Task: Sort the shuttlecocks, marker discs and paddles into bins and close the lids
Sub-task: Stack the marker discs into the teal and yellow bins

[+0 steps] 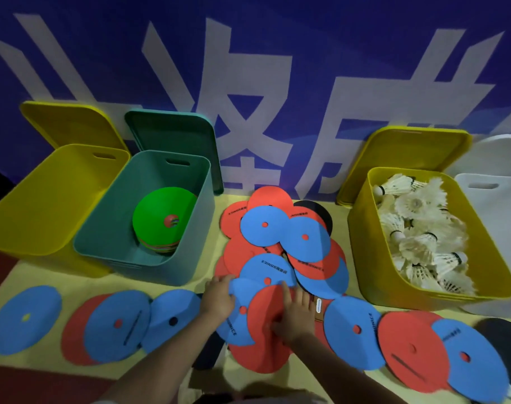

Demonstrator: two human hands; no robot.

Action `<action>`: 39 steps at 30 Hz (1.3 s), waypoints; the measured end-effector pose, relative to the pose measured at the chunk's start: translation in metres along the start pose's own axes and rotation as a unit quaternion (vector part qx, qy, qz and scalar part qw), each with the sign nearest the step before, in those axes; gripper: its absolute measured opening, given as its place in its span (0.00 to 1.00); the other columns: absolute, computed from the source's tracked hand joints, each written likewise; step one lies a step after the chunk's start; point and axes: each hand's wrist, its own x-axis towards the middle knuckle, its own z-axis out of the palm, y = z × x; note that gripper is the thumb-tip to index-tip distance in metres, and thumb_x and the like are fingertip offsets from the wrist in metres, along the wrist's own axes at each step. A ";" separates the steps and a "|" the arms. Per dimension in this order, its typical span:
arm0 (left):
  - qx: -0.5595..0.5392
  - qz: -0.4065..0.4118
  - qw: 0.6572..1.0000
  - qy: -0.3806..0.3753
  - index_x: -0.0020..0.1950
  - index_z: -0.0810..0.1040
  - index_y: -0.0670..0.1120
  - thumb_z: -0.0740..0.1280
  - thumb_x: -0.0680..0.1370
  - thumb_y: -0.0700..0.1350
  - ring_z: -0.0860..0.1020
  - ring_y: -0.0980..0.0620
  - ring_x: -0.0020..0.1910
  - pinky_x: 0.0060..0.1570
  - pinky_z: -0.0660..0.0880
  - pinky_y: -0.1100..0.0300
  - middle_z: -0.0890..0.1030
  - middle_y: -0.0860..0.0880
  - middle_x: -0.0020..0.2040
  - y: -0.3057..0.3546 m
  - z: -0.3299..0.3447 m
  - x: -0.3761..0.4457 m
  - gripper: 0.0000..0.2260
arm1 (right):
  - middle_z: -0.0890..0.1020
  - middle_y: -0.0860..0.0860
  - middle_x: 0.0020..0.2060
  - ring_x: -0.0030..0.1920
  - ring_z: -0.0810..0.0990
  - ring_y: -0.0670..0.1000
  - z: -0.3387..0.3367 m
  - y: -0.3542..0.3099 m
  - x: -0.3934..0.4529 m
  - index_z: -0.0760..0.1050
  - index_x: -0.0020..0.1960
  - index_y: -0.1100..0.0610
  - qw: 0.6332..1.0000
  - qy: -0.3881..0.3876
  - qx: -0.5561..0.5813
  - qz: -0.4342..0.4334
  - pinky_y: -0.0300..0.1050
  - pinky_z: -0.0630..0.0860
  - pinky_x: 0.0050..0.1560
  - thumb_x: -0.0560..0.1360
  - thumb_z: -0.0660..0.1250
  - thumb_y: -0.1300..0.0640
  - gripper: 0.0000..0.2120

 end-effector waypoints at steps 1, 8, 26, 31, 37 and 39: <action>-0.018 0.011 1.000 0.007 0.71 0.68 0.50 0.63 0.77 0.41 0.70 0.44 0.64 0.62 0.68 0.56 0.70 0.44 0.66 0.001 -0.002 0.000 0.22 | 0.66 0.56 0.66 0.68 0.62 0.59 -0.004 0.001 0.002 0.54 0.77 0.51 1.000 0.008 0.000 -0.010 0.54 0.60 0.70 0.64 0.67 0.47 0.44; -0.073 0.081 0.994 -0.024 0.71 0.67 0.48 0.61 0.79 0.41 0.74 0.45 0.62 0.57 0.70 0.57 0.75 0.44 0.66 0.003 -0.026 -0.012 0.20 | 0.80 0.57 0.48 0.48 0.81 0.61 -0.030 0.024 0.015 0.74 0.57 0.58 0.981 0.053 0.135 -0.129 0.51 0.75 0.44 0.71 0.51 0.42 0.26; -0.415 0.205 0.855 0.236 0.64 0.73 0.52 0.60 0.80 0.37 0.75 0.62 0.55 0.52 0.73 0.68 0.76 0.57 0.58 -0.026 -0.270 -0.015 0.15 | 0.79 0.46 0.53 0.53 0.77 0.42 -0.155 -0.168 0.024 0.76 0.59 0.56 0.793 0.245 0.545 -0.115 0.32 0.71 0.58 0.79 0.61 0.65 0.12; -0.434 0.178 0.839 0.275 0.65 0.72 0.48 0.59 0.80 0.37 0.76 0.60 0.52 0.45 0.74 0.70 0.77 0.53 0.57 -0.114 -0.333 0.001 0.14 | 0.80 0.49 0.54 0.56 0.77 0.48 -0.137 -0.273 0.040 0.76 0.57 0.50 0.766 0.256 0.581 -0.102 0.41 0.71 0.60 0.78 0.61 0.65 0.13; -0.438 0.126 0.836 0.304 0.65 0.72 0.45 0.59 0.80 0.36 0.75 0.51 0.54 0.48 0.73 0.61 0.76 0.49 0.58 -0.209 -0.391 0.039 0.15 | 0.79 0.50 0.54 0.57 0.76 0.48 -0.110 -0.374 0.063 0.76 0.60 0.56 0.761 0.261 0.591 -0.064 0.41 0.70 0.59 0.78 0.61 0.65 0.13; -0.420 0.096 0.851 0.300 0.66 0.71 0.45 0.59 0.80 0.36 0.75 0.48 0.55 0.49 0.73 0.56 0.75 0.47 0.59 -0.237 -0.400 0.059 0.15 | 0.79 0.51 0.54 0.57 0.76 0.50 -0.100 -0.396 0.069 0.75 0.61 0.57 0.750 0.260 0.608 -0.028 0.42 0.70 0.57 0.78 0.60 0.65 0.13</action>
